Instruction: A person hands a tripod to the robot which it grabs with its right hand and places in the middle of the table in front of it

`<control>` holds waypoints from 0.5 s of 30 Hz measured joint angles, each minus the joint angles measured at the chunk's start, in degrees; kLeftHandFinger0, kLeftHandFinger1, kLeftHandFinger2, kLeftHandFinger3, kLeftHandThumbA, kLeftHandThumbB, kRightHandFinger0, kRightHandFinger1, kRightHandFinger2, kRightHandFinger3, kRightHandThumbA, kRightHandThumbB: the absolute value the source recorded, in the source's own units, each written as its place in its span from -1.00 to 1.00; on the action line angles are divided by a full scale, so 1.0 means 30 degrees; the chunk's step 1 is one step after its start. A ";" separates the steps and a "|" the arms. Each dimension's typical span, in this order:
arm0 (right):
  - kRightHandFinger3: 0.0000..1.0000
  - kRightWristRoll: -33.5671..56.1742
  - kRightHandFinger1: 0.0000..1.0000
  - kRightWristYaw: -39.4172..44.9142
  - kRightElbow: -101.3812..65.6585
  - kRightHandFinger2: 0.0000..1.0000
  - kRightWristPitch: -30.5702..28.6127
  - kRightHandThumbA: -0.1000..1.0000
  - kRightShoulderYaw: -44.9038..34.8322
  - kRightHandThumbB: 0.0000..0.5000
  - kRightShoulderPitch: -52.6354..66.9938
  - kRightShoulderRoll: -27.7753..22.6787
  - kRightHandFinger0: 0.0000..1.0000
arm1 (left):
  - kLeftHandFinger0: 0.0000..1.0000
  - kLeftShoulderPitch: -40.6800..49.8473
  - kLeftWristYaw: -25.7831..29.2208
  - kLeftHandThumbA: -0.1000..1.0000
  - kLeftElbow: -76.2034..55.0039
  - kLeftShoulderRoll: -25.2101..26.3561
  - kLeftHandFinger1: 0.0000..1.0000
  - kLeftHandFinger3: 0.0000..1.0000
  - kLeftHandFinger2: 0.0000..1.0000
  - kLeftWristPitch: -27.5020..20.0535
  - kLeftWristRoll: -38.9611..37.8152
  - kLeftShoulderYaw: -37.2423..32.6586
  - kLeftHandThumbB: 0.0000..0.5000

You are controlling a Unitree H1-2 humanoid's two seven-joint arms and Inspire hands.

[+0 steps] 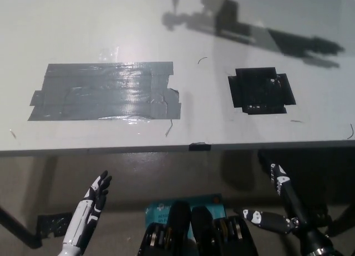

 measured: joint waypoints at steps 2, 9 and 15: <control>1.00 -0.0901 1.00 -0.0342 -0.0793 1.00 0.0080 0.63 -0.0064 -0.01 0.0131 0.0041 1.00 | 1.00 -0.0001 -0.0006 1.00 0.0015 0.0000 1.00 1.00 1.00 0.0001 0.0018 -0.0004 0.11; 1.00 -0.3703 1.00 -0.0726 -0.3529 1.00 0.0550 0.71 -0.0055 0.33 0.0438 0.0382 1.00 | 1.00 0.0000 -0.0015 1.00 0.0069 -0.0001 1.00 1.00 1.00 0.0015 0.0030 -0.0006 0.14; 1.00 -0.5714 1.00 -0.0699 -0.5209 1.00 0.1016 0.74 -0.0012 0.44 -0.0025 0.0640 1.00 | 1.00 0.0000 -0.0016 1.00 0.0081 0.0000 1.00 1.00 1.00 0.0027 0.0048 -0.0005 0.12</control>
